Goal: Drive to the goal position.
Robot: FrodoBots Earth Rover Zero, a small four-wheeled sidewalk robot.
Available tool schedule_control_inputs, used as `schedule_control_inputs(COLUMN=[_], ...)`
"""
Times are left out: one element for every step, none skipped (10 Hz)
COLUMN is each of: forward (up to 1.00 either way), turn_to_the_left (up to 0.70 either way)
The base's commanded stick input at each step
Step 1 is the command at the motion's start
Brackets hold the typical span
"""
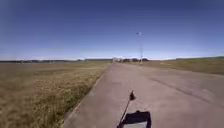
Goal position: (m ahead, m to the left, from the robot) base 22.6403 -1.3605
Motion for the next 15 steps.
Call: schedule_control_inputs(forward=[1.0, 1.0, 1.0, 1.0, 1.0, 1.0, 1.0, 1.0, 1.0, 1.0, 1.0, 1.0, 1.0, 1.0, 1.0], turn_to_the_left=[0.0, 0.0, 0.0, 0.0, 0.0, 0.0, 0.0, 0.0, 0.0, 0.0, 0.0, 0.0, 0.0, 0.0, 0.0])
